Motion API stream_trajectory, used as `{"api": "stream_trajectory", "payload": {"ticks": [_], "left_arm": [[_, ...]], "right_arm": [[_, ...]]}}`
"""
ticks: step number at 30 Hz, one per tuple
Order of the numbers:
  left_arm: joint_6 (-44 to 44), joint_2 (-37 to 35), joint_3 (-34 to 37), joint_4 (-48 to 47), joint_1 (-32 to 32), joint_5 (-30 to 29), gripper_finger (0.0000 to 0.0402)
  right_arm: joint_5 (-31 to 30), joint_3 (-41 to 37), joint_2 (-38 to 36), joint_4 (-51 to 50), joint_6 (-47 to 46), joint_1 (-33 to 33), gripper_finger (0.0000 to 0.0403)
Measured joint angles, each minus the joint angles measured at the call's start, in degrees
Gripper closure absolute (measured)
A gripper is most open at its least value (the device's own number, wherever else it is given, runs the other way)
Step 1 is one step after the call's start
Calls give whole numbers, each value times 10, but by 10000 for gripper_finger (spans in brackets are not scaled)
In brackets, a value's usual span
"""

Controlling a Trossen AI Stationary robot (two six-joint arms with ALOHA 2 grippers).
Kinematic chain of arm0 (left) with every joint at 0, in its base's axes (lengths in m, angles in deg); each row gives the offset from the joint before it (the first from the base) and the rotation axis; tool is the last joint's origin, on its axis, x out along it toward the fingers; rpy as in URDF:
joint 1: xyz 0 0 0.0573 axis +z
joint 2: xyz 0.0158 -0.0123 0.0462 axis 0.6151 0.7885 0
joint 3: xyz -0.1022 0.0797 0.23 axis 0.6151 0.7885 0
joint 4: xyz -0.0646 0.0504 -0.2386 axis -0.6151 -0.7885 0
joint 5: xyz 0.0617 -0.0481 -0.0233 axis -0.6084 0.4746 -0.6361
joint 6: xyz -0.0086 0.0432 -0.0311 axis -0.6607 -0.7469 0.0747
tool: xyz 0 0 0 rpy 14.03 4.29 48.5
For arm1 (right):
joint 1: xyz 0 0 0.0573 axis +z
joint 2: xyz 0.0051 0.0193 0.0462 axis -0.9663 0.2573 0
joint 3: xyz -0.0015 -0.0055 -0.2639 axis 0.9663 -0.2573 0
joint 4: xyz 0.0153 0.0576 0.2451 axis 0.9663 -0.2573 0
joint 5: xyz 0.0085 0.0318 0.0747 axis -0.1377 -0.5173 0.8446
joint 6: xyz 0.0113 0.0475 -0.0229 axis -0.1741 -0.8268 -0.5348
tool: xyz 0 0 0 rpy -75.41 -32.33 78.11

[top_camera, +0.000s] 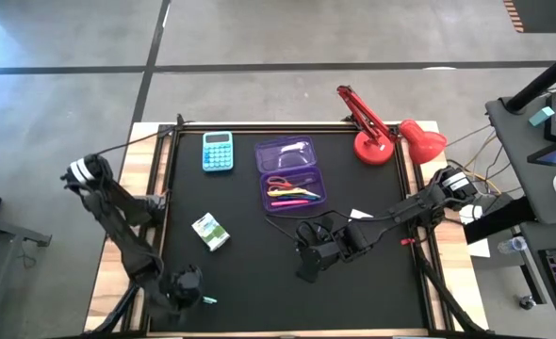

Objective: Pack school essentials
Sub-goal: Put the light blue pen into the violet supply box

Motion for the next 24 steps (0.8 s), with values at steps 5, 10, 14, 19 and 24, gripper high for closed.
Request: {"api": "stream_trajectory", "payload": {"ticks": [5,10,14,19,24], "left_arm": [[2,45,-37,-71,-6,17,314],[-11,84,-57,-92,-6,58,314],[-12,95,-66,-129,-6,59,314],[-41,87,-80,-133,-6,60,314],[-86,79,-95,-163,-6,46,314]], "right_arm": [[0,0,0,0,0,0,353],[0,0,0,0,0,0,353],[0,0,0,0,0,0,353],[0,0,0,0,0,0,353],[0,0,0,0,0,0,353]]}}
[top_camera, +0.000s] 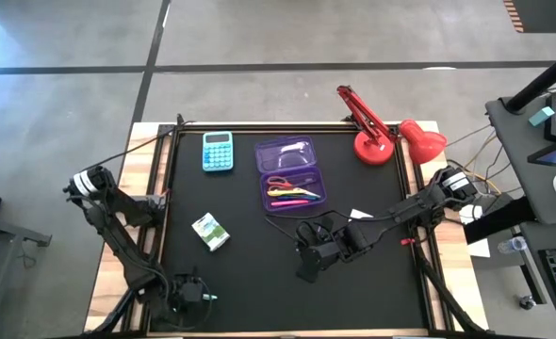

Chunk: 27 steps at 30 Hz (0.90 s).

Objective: Pack school essentials
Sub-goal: Put the light blue pen into the violet supply box

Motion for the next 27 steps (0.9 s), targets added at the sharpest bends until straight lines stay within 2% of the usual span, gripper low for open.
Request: {"api": "stream_trajectory", "payload": {"ticks": [7,16,24,27], "left_arm": [[-4,7,4,-68,0,-5,314],[14,13,14,-62,0,-4,314],[16,53,13,-61,5,-7,314],[18,57,13,-59,7,-7,329]], "right_arm": [[0,0,0,0,0,0,353],[0,0,0,0,0,0,353],[0,0,0,0,0,0,353],[0,0,0,0,0,0,353]]}}
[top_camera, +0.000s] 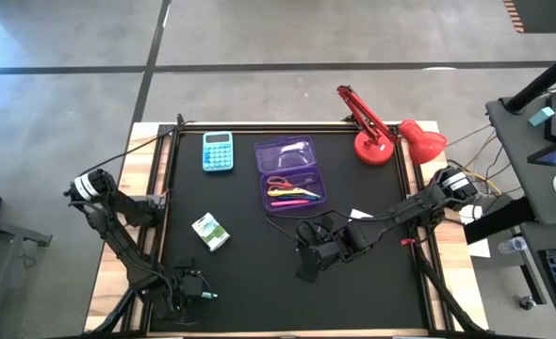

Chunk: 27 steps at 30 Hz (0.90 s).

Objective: Pack school essentials
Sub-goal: Put the light blue pen into the violet supply box

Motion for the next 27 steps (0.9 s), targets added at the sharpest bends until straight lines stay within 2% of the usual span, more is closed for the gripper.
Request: {"api": "stream_trajectory", "payload": {"ticks": [5,11,15,21,24,27], "left_arm": [[29,-1,-3,0,3,0,390],[41,-17,-19,1,5,-19,391],[21,-55,-30,11,15,-91,393],[-37,-101,-32,14,54,-241,394],[-107,-112,-32,38,97,-300,394],[-215,-116,-31,90,161,-311,394]], "right_arm": [[0,0,0,0,0,0,353],[0,0,0,0,0,0,353],[0,0,0,0,0,0,353],[0,0,0,0,0,0,353],[0,0,0,1,0,0,353],[0,0,0,2,0,0,353]]}}
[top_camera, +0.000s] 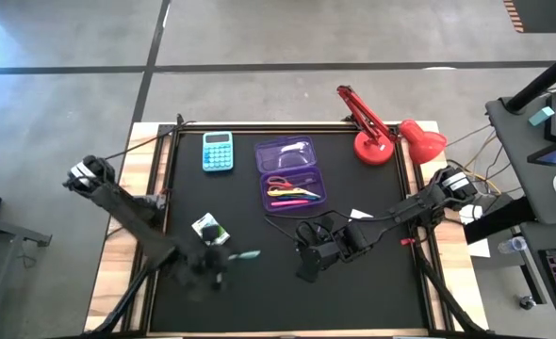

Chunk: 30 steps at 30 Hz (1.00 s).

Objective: Pack school essentials
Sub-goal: Put the light blue pen into the violet supply box

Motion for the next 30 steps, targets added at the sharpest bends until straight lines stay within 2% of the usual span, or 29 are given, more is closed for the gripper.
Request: {"api": "stream_trajectory", "payload": {"ticks": [6,10,15,21,30], "left_arm": [[-245,7,0,104,151,39,395],[-325,7,3,161,263,95,395],[-391,30,41,339,376,218,395],[-434,96,66,493,437,262,395],[-450,207,59,554,476,266,386]], "right_arm": [[0,0,0,5,0,0,353],[0,0,0,13,0,0,353],[0,0,0,13,0,0,353],[0,0,0,21,0,0,353],[0,0,0,24,0,0,353]]}}
